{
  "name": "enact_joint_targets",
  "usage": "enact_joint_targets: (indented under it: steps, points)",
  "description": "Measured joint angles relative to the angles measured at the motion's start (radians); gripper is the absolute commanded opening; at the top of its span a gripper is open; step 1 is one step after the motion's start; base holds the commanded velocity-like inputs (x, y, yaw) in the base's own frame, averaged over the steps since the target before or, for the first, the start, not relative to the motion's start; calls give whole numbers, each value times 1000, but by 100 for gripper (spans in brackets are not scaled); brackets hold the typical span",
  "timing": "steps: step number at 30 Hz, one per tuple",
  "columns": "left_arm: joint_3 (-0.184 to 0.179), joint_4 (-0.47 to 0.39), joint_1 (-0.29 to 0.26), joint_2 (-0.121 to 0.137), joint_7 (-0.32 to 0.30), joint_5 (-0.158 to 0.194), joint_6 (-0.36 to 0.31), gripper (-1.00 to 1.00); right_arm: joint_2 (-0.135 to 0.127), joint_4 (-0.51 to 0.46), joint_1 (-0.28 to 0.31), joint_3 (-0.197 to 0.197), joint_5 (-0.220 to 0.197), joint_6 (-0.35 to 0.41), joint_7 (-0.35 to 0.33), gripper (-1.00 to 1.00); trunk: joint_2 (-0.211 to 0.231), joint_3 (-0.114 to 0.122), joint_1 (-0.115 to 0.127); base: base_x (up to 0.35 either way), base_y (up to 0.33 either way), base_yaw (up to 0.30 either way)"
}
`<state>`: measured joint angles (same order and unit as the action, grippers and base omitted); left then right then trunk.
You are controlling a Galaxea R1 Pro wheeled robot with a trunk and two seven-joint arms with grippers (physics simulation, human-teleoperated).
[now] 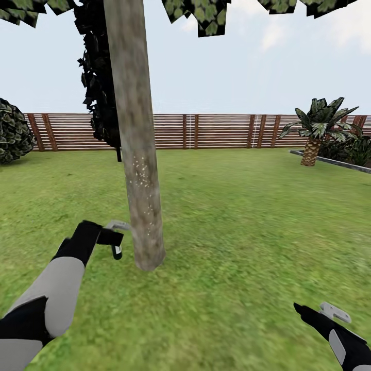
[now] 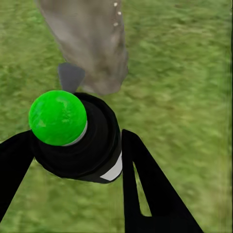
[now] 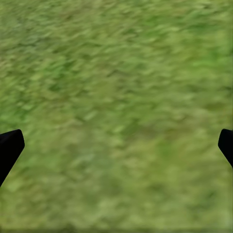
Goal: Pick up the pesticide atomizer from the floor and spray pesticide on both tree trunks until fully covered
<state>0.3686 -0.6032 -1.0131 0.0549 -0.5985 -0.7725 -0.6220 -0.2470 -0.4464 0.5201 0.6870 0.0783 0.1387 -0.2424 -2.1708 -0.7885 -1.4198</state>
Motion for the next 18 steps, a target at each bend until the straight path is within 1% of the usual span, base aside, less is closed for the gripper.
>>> enact_joint_targets:
  steps: [2,3,4,6,7,8,9,15,18]
  points:
    - [43,18,4,-1,48,53,7,-100,0,0,0,0,0,0,0,100,0,0,0,0,0,0]
    - [61,40,7,-1,80,86,15,-100,0,0,0,0,0,0,0,100,0,0,0,0,0,0]
    - [71,67,9,-2,112,114,35,-100,0,0,0,0,0,-1,0,100,0,0,0,0,0,0]
    - [77,114,9,-5,159,142,82,-100,0,0,0,0,0,-1,0,100,0,0,0,0,0,0]
    - [79,150,10,-8,191,154,122,-100,0,0,0,0,0,-1,0,100,0,0,0,0,0,0]
    - [80,177,10,-10,214,161,154,-100,0,0,0,0,0,-1,0,100,0,0,0,0,0,0]
    - [80,188,10,-10,224,164,169,-100,0,0,0,0,1,-1,0,100,0,0,0,0,0,0]
    - [82,225,11,-10,240,171,201,-100,0,0,0,0,1,0,0,100,0,0,0,0,0,-1]
    - [82,240,11,-10,242,172,237,-100,0,0,0,0,1,0,-1,100,0,-1,0,3,0,-77]
